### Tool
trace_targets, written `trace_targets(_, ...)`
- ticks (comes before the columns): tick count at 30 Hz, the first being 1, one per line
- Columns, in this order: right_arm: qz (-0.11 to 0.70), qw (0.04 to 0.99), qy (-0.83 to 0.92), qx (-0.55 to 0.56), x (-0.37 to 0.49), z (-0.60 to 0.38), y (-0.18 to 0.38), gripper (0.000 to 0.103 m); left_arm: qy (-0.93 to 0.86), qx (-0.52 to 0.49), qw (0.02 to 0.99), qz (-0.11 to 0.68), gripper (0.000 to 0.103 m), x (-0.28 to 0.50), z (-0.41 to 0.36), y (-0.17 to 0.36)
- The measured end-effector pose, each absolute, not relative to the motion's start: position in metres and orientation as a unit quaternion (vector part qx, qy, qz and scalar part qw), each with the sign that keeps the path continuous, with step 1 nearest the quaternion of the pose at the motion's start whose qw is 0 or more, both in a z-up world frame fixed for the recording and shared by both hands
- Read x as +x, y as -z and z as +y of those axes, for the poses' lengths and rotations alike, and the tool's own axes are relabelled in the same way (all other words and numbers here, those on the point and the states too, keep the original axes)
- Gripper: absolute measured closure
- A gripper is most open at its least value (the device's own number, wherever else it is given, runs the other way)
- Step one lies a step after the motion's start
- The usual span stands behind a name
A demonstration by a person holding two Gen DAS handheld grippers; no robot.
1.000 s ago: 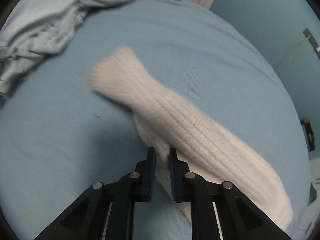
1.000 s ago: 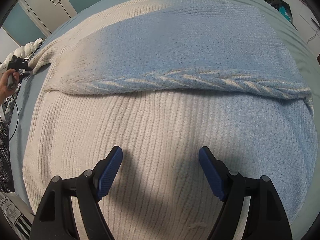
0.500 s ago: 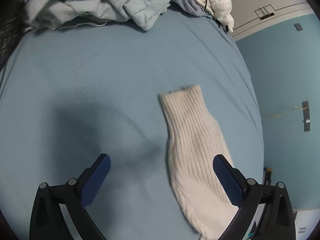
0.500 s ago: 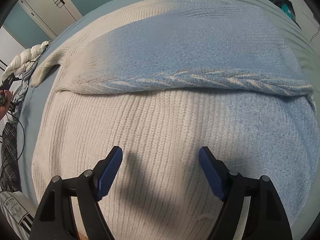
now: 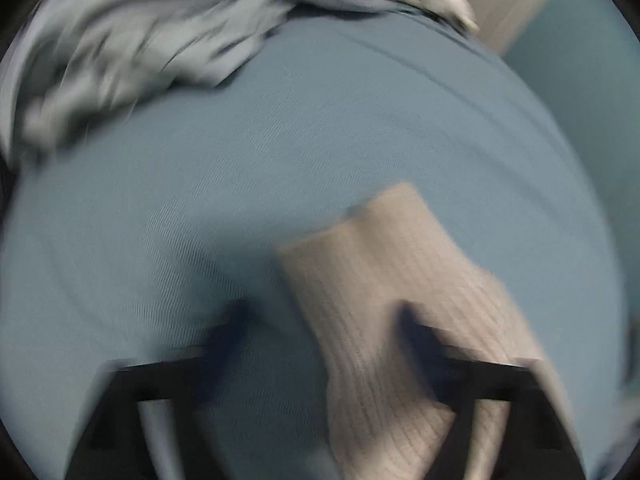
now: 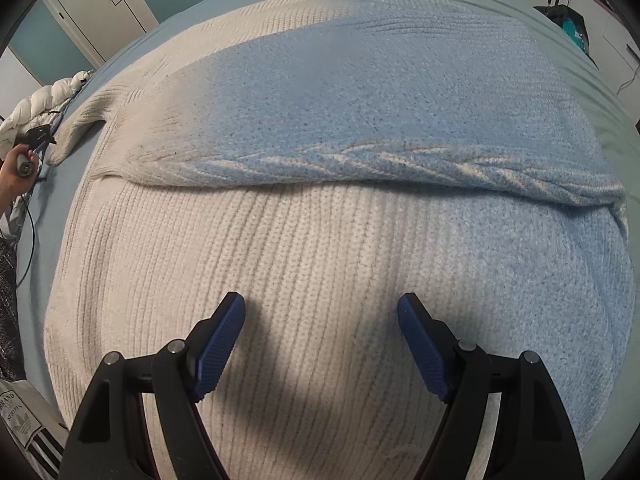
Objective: Fold small clothes
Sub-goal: 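Grasp the sweater side edge with the right tool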
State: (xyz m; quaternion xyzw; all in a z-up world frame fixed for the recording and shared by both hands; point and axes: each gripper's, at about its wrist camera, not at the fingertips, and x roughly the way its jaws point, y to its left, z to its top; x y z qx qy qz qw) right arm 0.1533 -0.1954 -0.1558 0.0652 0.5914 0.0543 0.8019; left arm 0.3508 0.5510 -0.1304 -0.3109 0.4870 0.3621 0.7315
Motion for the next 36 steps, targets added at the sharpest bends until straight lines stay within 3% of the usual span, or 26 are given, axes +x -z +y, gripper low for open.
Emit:
trace_targets(1, 0.592, 0.802, -0.054, 0.065, 0.154, -0.194, 0.156, 0.027, -0.354, -0.285, 0.744, 0.490, 0.084, 0.359, 0.544, 0.125)
trace_targets(2, 0.592, 0.802, -0.055, 0.065, 0.155, -0.194, 0.156, 0.027, -0.346, -0.264, 0.752, 0.494, 0.092, 0.366, 0.537, 0.119)
trace_targets(11, 0.576, 0.809, -0.067, 0.093, 0.153, -0.201, 0.144, 0.027, -0.332, -0.144, 0.862, 0.354, 0.093, 0.396, 0.451, -0.060)
trace_targets(17, 0.542, 0.834, -0.061, 0.085, 0.148, -0.207, 0.126, 0.027, -0.217, -0.068, 0.928, 0.296, 0.093, 0.390, 0.289, -0.184)
trace_targets(21, 0.512, 0.852, -0.040, 0.104, 0.144, -0.227, 0.113, 0.027, -0.099, -0.055, 0.944, 0.311, 0.093, 0.374, 0.154, -0.214)
trace_targets(25, 0.487, 0.861, -0.006, 0.149, 0.144, -0.259, 0.106, 0.027, 0.111, -0.052, 0.920, 0.371, 0.089, 0.328, 0.013, -0.206)
trace_targets(26, 0.483, 0.861, 0.006, 0.161, 0.143, -0.269, 0.105, 0.027, 0.173, -0.054, 0.901, 0.394, 0.084, 0.313, -0.016, -0.198)
trace_targets(28, 0.478, 0.855, 0.032, 0.201, 0.140, -0.295, 0.106, 0.027, 0.259, -0.068, 0.853, 0.448, 0.048, 0.277, -0.063, -0.172)
trace_targets(29, 0.478, 0.850, 0.046, 0.218, 0.139, -0.306, 0.108, 0.027, 0.272, -0.073, 0.839, 0.465, 0.012, 0.262, -0.074, -0.159)
trace_targets(30, 0.477, 0.846, 0.059, 0.230, 0.139, -0.312, 0.110, 0.027, 0.271, -0.079, 0.838, 0.467, 0.005, 0.240, -0.080, -0.146)
trace_targets(36, 0.466, 0.835, 0.080, 0.282, 0.131, -0.336, 0.112, 0.027, 0.183, -0.045, 0.877, 0.443, 0.005, 0.176, -0.046, -0.104)
